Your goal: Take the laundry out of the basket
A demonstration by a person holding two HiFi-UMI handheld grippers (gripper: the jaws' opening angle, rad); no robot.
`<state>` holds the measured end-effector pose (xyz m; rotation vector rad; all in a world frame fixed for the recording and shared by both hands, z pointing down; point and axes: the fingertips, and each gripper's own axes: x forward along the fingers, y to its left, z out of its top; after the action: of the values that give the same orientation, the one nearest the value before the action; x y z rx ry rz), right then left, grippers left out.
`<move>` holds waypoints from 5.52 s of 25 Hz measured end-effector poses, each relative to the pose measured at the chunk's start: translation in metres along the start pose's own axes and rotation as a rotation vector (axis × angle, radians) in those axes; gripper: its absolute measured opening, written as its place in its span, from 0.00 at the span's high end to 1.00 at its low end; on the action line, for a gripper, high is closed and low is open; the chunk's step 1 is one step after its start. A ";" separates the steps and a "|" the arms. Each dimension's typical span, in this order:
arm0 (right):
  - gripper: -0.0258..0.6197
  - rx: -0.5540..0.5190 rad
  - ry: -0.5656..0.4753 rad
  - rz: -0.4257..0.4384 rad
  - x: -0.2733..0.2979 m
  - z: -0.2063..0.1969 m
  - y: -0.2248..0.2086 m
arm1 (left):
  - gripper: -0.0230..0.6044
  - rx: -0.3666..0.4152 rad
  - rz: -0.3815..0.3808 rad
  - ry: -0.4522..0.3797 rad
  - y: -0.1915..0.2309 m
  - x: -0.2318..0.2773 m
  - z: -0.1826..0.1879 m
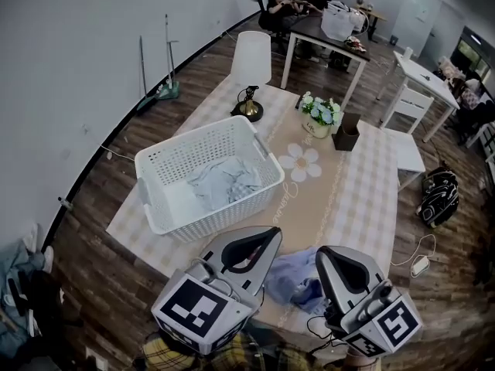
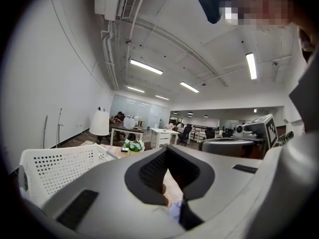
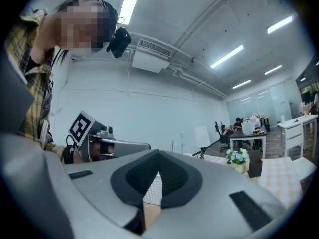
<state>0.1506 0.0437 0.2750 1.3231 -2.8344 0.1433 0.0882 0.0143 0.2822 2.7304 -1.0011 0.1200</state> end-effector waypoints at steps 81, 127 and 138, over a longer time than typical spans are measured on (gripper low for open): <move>0.35 -0.528 1.346 0.590 0.306 -0.275 -0.038 | 0.28 0.440 -0.517 0.930 0.300 0.106 -0.241; 0.70 -0.591 1.296 0.446 0.330 -0.243 -0.038 | 0.85 0.514 -0.409 0.906 0.316 0.099 -0.197; 0.70 -0.608 1.177 0.271 0.331 -0.175 -0.016 | 0.85 0.543 -0.393 0.801 0.306 0.070 -0.140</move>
<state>-0.0552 -0.2042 0.4663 0.4384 -1.7758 0.0271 -0.0559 -0.2215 0.4859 2.7887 -0.2095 1.4451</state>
